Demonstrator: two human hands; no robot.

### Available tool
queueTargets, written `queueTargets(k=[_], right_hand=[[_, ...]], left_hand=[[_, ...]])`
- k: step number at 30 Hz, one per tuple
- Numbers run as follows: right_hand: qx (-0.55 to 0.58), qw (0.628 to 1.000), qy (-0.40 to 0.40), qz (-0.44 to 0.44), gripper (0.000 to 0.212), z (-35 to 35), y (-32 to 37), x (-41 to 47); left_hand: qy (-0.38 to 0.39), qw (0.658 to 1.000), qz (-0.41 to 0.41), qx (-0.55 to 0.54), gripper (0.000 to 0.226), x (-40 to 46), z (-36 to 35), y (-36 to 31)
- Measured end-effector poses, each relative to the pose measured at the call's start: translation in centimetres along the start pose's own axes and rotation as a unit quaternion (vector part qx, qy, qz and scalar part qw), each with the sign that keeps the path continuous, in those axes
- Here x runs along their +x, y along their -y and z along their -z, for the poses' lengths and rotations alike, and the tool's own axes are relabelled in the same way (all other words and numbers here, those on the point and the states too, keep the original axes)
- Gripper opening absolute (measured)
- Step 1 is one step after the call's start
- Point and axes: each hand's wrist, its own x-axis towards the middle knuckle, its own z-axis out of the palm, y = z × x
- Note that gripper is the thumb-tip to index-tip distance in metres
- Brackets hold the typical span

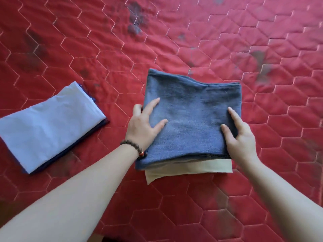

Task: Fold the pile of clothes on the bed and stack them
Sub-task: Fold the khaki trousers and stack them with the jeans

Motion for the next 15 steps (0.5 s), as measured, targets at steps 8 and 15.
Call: queueTargets(k=[8, 15], right_hand=[[-0.009, 0.992, 0.043, -0.115, 0.053, -3.1, -6.9, -5.1], [-0.022, 0.994, 0.064, -0.089, 0.059, -2.8, -7.9, -4.4]], left_hand=[[0.153, 0.985, 0.065, 0.038, 0.069, -4.9, -6.3, 3.8], [0.140, 0.985, 0.047, 0.084, 0.070, -4.5, -6.0, 4.1]])
